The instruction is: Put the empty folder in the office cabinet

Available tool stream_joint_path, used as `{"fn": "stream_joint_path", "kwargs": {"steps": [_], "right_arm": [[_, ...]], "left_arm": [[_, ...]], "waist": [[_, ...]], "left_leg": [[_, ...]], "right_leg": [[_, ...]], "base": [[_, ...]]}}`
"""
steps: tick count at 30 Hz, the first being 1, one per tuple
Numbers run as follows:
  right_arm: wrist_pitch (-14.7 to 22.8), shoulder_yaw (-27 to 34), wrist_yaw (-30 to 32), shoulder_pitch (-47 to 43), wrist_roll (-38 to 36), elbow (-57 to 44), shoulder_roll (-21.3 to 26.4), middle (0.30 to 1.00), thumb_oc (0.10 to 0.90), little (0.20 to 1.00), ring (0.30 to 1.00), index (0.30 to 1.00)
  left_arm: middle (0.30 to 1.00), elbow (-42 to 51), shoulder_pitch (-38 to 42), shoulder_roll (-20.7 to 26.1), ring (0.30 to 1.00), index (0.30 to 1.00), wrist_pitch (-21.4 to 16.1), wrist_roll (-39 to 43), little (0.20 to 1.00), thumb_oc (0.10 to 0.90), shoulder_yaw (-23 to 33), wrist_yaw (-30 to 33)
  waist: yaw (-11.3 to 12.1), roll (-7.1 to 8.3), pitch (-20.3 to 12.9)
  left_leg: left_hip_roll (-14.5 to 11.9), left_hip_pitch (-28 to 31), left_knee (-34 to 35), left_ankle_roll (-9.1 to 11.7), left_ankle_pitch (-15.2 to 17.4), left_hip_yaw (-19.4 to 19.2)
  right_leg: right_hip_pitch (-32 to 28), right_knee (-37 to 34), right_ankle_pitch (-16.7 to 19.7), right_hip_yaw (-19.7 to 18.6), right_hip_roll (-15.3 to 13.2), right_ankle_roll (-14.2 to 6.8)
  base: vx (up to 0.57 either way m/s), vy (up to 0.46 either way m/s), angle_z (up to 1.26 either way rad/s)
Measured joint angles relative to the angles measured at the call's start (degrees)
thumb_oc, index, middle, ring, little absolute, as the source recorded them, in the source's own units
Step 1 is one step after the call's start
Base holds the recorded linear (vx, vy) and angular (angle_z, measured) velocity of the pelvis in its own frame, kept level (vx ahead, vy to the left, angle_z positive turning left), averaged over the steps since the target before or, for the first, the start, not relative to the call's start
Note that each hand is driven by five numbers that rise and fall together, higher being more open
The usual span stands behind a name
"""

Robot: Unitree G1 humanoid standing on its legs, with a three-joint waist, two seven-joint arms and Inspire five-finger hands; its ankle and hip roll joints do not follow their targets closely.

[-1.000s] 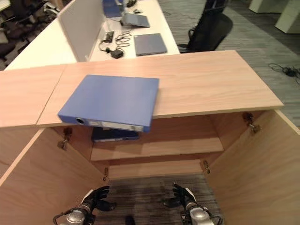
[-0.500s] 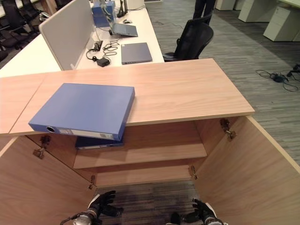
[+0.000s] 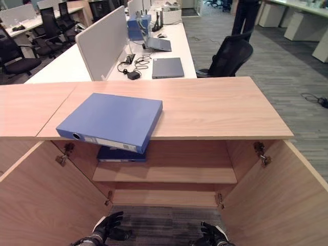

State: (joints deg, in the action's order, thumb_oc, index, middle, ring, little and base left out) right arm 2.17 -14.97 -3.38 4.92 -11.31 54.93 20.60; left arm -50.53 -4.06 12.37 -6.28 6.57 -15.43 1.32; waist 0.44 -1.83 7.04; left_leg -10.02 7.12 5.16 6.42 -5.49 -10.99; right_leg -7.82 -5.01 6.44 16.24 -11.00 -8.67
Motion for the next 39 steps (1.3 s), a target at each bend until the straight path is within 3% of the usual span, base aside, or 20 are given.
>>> {"fn": "stream_joint_path", "kwargs": {"steps": [10, 12, 15, 18, 24, 26, 30, 33, 39], "right_arm": [[0.1, 0.2, 2.5, 1.6, -0.2, 0.0, -1.7, 0.9, 0.8, 0.9, 0.9, 0.9], [0.5, 0.1, 3.9, 2.3, -0.2, -0.2, -3.0, 0.9, 0.8, 0.9, 0.9, 0.9], [1.1, 0.1, 4.7, 2.4, -0.2, -0.6, -3.6, 0.9, 0.8, 0.9, 0.9, 0.9], [1.4, 0.0, 5.3, 2.5, -0.2, -0.6, -3.6, 0.9, 0.8, 0.9, 0.9, 0.9], [2.9, 0.0, 6.8, 3.1, -0.2, 1.6, -3.7, 0.9, 0.8, 0.9, 0.9, 0.9], [3.7, 0.0, 6.4, 3.7, -0.2, 2.2, -3.6, 0.9, 0.8, 0.9, 0.9, 0.9], [4.0, 0.0, 4.9, 4.3, -1.4, 4.0, -2.8, 0.9, 0.8, 0.9, 0.9, 0.9], [4.0, 0.0, 4.5, 4.2, -1.5, 4.0, -2.2, 0.9, 0.8, 0.9, 0.9, 0.9], [4.3, 0.0, 4.1, 3.9, -1.5, 4.0, -1.9, 0.9, 0.8, 0.9, 0.9, 0.9]], "left_arm": [[0.9, 10.8, -5.0, -0.8, 0.9, 0.9, -0.1, 0.5, 0.9, 0.8, 4.9, 6.4], [0.9, 17.6, -7.5, -2.9, 0.9, 0.9, -0.2, 6.0, 0.9, 0.8, 7.2, 11.6], [0.9, 27.1, -10.6, -1.9, 0.9, 0.9, 0.9, 6.0, 0.9, 0.8, 6.7, 14.1], [0.9, 36.6, -10.3, 3.8, 0.9, 0.9, 1.0, -5.0, 0.9, 0.8, 6.8, 17.4], [0.9, 44.6, -6.8, 14.6, 0.9, 0.9, -0.4, -32.4, 0.9, 0.8, 14.0, 32.3], [0.9, 46.5, -6.7, 17.6, 0.9, 0.9, -0.2, -38.7, 0.9, 0.8, 14.8, 34.0], [0.9, 53.1, -4.6, 33.5, 0.9, 0.9, -1.6, -49.5, 0.9, 0.8, 13.9, 34.4], [0.9, 53.8, -0.6, 33.0, 0.9, 0.9, -4.6, -50.3, 0.9, 0.8, 10.5, 34.5], [0.9, 53.3, 1.0, 33.3, 0.9, 0.9, -8.7, -52.7, 0.9, 0.8, 5.0, 31.4]], "waist": [[2.4, 0.27, -0.5], [3.1, 0.92, -1.2], [3.3, 1.31, -1.2], [4.5, 1.23, -1.3], [4.6, -0.14, -1.8], [4.3, -0.53, -1.9], [3.4, -1.45, -2.1], [2.7, -2.58, -2.9], [0.9, -3.23, -3.2]], "left_leg": [[-1.0, -1.2, 0.0, -0.4, -0.3, 4.2], [-0.9, -2.2, 0.0, -0.7, -0.6, 5.8], [-0.9, -2.7, 0.0, -1.1, -0.9, 6.6], [-0.9, -2.9, 0.0, -1.3, -1.0, 6.9], [-0.9, -2.1, 0.0, -1.0, -1.2, 7.0], [-0.9, -1.9, 0.0, -1.0, -1.2, 6.8], [-0.9, -1.2, 0.0, -0.6, -1.1, 6.2], [-0.6, -1.1, 0.0, -0.5, -1.0, 5.5], [-1.0, -1.0, 0.0, -0.3, -0.9, 4.9]], "right_leg": [[-1.4, 0.0, -1.1, 0.1, 2.1, 1.2], [-1.7, 0.0, -1.6, 0.1, 2.3, 1.3], [-1.7, -0.1, -1.8, 0.1, 2.4, 1.5], [-1.8, -0.1, -1.9, 0.2, 2.4, 1.5], [-2.8, -0.4, -1.9, 0.2, 2.1, 1.2], [-2.7, -0.4, -1.9, 0.1, 2.1, 1.2], [-2.8, -0.4, -1.9, -1.1, 2.1, 1.2], [-2.8, -0.4, -1.9, -1.8, 2.1, 1.2], [-2.3, -0.4, -1.9, -2.5, 2.4, 1.2]], "base": [[-0.02, -0.05, 0.2], [-0.04, -0.055, 0.35], [0.0, -0.037, 0.22], [0.0, -0.02, 0.08], [0.0, -0.023, 0.01], [0.01, -0.014, -0.02], [0.02, -0.008, -0.1], [0.01, 0.006, -0.05], [0.01, 0.015, -0.06]]}}
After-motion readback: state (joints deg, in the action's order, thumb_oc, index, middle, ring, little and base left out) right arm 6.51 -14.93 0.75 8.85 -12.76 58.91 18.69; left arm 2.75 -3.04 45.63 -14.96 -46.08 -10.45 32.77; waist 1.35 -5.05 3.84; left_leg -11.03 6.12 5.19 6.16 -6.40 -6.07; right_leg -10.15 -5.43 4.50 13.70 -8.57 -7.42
